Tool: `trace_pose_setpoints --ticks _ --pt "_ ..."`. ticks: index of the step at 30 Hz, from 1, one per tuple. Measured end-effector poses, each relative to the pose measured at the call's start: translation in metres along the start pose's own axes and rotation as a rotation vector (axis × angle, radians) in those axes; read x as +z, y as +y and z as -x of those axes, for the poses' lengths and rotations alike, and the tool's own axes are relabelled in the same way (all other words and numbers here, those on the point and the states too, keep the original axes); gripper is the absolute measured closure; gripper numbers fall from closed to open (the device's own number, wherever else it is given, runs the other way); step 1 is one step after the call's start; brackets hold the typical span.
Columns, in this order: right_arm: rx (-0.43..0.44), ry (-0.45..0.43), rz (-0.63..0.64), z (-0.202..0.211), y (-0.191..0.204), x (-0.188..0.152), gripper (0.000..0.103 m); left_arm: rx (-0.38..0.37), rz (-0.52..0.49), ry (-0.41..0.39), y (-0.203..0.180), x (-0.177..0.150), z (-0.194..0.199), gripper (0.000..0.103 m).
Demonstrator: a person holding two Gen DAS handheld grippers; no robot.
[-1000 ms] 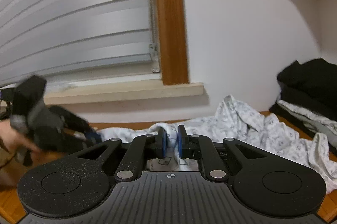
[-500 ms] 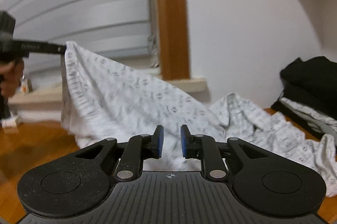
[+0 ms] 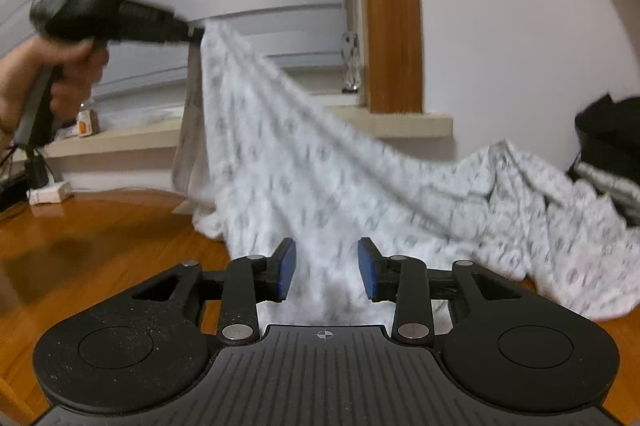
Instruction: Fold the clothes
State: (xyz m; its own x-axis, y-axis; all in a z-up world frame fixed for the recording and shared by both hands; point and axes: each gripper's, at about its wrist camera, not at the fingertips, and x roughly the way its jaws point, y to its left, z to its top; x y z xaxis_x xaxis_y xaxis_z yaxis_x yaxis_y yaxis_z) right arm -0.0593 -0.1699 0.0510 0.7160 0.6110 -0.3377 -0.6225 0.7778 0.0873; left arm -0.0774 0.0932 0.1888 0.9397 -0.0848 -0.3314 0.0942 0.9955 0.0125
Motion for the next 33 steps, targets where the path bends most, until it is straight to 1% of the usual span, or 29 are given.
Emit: trace_pose_setpoints --ticks 1,4,6,8,10,12,14,18,19,21,22,23,24,25,26,29,31,32,33 --pt "0.045 0.011 -0.009 -0.001 -0.001 -0.002 0.062 -0.007 -0.005 0.001 -0.004 0.004 -0.002 0.099" --pt "0.057 0.0 -0.001 -0.002 0.006 -0.002 0.06 -0.018 -0.039 0.004 -0.02 0.013 -0.008 0.099" --pt "0.067 -0.006 0.01 -0.001 0.012 -0.001 0.057 -0.011 -0.057 0.001 -0.029 0.014 -0.013 0.099" --pt "0.09 0.003 0.01 -0.003 0.015 -0.002 0.05 -0.009 -0.062 0.005 -0.031 0.011 -0.019 0.099" --pt "0.098 0.027 0.015 -0.009 0.018 -0.006 0.049 -0.01 -0.058 0.014 -0.03 0.007 -0.025 0.099" --pt "0.1 0.057 0.015 -0.016 0.018 -0.013 0.049 -0.019 -0.036 0.038 -0.024 -0.001 -0.032 0.098" --pt "0.102 0.088 0.024 -0.023 0.019 -0.018 0.046 -0.039 0.006 0.069 -0.014 -0.011 -0.039 0.098" --pt "0.091 0.134 0.08 -0.032 0.028 -0.022 0.046 -0.116 0.087 0.12 0.008 -0.028 -0.051 0.098" --pt "0.088 0.146 0.112 -0.033 0.031 -0.021 0.048 -0.133 0.101 0.117 0.013 -0.031 -0.053 0.098" --pt "0.076 0.184 0.185 -0.039 0.037 -0.02 0.059 -0.167 0.135 0.111 0.023 -0.039 -0.057 0.098" --pt "0.064 0.201 0.22 -0.043 0.039 -0.019 0.07 -0.185 0.156 0.109 0.028 -0.043 -0.061 0.098" --pt "0.061 0.211 0.237 -0.045 0.038 -0.019 0.08 -0.193 0.168 0.109 0.031 -0.045 -0.064 0.098" --pt "0.058 0.209 0.225 -0.046 0.033 -0.016 0.083 -0.199 0.177 0.112 0.034 -0.05 -0.067 0.097" --pt "0.05 0.204 0.204 -0.046 0.027 -0.012 0.088 -0.204 0.187 0.115 0.038 -0.055 -0.071 0.097" --pt "0.035 0.185 0.171 -0.043 0.02 -0.009 0.09 -0.21 0.197 0.117 0.041 -0.059 -0.074 0.097" --pt "-0.018 0.093 0.038 -0.03 -0.011 0.001 0.091 -0.23 0.232 0.126 0.053 -0.073 -0.081 0.097" --pt "-0.052 0.037 -0.064 -0.02 -0.033 0.007 0.091 -0.237 0.252 0.127 0.059 -0.08 -0.083 0.091" --pt "-0.079 0.023 -0.101 -0.018 -0.041 0.008 0.091 -0.24 0.264 0.124 0.061 -0.084 -0.084 0.086" --pt "-0.107 0.008 -0.137 -0.016 -0.049 0.008 0.091 -0.238 0.264 0.137 0.062 -0.086 -0.088 0.085"
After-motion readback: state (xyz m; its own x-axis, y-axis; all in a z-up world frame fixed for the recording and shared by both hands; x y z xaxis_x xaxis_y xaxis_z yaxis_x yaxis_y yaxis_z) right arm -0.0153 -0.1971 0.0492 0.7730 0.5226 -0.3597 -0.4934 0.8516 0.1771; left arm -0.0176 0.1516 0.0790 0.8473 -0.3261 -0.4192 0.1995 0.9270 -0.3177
